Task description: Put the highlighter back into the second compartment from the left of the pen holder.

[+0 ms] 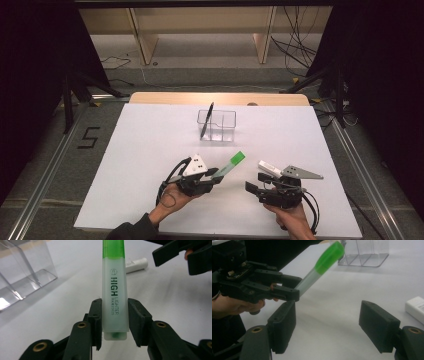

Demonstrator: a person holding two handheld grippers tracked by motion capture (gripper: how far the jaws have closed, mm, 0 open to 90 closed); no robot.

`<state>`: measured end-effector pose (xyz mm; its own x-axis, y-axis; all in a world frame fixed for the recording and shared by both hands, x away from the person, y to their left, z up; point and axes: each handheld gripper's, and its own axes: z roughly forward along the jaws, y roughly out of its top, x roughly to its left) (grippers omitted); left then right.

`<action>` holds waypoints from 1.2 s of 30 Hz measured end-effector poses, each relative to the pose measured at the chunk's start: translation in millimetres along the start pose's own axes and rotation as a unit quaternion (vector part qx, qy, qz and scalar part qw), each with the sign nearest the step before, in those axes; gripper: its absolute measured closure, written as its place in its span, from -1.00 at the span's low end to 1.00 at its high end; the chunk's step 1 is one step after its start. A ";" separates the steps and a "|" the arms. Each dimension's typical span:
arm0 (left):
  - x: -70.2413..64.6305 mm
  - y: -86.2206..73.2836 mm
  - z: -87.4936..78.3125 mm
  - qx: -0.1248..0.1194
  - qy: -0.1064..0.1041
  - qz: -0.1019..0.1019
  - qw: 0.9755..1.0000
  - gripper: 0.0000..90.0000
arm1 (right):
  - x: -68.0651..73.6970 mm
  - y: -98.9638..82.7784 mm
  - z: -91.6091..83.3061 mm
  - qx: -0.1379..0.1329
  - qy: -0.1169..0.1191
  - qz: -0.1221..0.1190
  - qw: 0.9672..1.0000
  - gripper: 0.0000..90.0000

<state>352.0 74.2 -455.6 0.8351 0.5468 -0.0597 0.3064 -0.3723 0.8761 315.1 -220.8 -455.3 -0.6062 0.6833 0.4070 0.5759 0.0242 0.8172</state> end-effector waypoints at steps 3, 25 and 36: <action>1.2 -5.5 -2.9 -0.017 0.005 -0.019 1.000 0.47 | 0.8 2.2 6.5 0.000 0.007 0.015 1.000 -0.31; -17.5 -15.2 -12.9 -0.038 0.007 -0.038 0.999 0.47 | 13.0 17.7 40.7 -0.008 0.065 0.085 0.994 -0.05; -27.7 -15.9 -12.0 -0.043 0.010 -0.016 0.999 0.47 | 14.6 19.8 49.4 -0.010 0.083 0.111 0.990 0.20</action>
<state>318.5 74.0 -462.2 0.8157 0.5731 -0.0786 0.2909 -0.2890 0.9121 344.8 -174.3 -453.4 -0.5491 0.5405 0.6375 0.6945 -0.1293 0.7078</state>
